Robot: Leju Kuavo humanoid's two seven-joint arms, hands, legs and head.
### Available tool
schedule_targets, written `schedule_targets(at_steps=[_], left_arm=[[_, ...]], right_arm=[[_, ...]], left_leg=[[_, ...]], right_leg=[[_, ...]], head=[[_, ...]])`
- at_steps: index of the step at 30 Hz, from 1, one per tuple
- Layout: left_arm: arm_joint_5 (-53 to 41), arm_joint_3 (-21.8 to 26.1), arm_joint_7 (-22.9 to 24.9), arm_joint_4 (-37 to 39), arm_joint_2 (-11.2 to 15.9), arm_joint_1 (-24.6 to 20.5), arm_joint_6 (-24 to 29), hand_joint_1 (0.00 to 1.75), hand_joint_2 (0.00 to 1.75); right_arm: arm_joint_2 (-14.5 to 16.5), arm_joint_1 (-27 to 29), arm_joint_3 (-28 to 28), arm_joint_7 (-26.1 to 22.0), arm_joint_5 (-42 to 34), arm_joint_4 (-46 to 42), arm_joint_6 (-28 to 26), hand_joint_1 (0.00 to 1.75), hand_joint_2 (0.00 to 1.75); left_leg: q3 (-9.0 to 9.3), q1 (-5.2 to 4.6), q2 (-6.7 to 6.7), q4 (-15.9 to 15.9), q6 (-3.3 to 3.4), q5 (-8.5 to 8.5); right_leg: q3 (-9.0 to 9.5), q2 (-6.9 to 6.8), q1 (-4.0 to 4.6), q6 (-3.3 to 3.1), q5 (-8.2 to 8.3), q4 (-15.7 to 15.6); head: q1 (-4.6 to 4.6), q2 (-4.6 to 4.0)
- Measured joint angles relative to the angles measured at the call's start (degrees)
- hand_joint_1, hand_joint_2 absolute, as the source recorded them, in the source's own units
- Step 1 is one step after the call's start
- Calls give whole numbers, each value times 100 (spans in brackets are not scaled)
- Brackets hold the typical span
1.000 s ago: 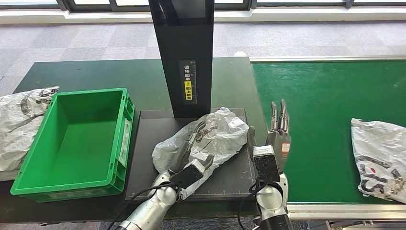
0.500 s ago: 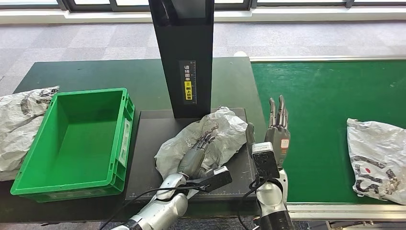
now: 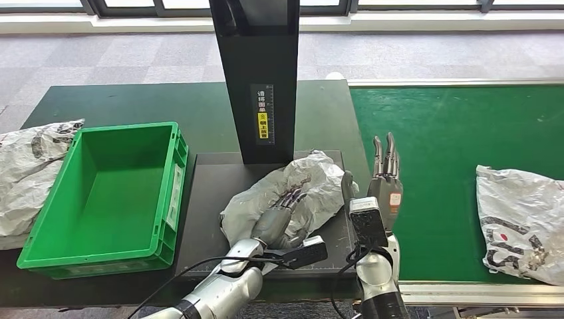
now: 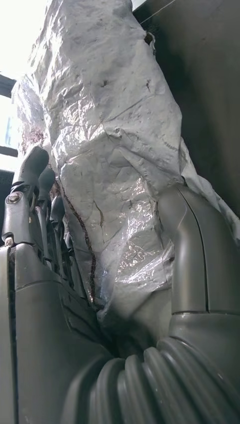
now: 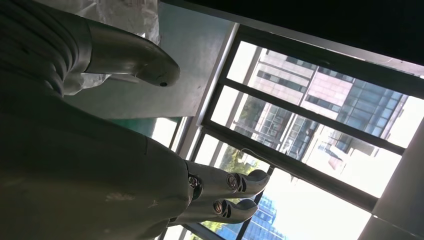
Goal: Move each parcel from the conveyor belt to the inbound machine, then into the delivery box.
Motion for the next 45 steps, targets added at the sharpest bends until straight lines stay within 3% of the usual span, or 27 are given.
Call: schedule_targets(at_steps=[26, 38, 45], left_arm=[[-606, -122, 201, 32, 2, -112, -51, 175, 175], [-1221, 55, 798, 16, 2, -69, 833, 175, 175], [-1784, 399, 1007, -141, 2, 125, 1700, 175, 175]], right_arm=[[-30, -72, -2, 1, -60, 110, -20, 0, 175], [-39, -49, -83, 0, 56, 114, 10, 0, 175], [-38, 0, -99, -1, 138, 114, 46, 0, 175]], left_leg=[[29, 0, -1, 0, 1, -2], [30, 1, 9, -1, 0, -1], [22, 0, 7, -1, -1, -1]], right_leg=[[29, -3, 3, 1, -2, 0], [23, 8, 5, -1, 0, 1], [16, 8, 4, -1, 0, 2]], head=[[0, 0], [0, 0], [0, 0]])
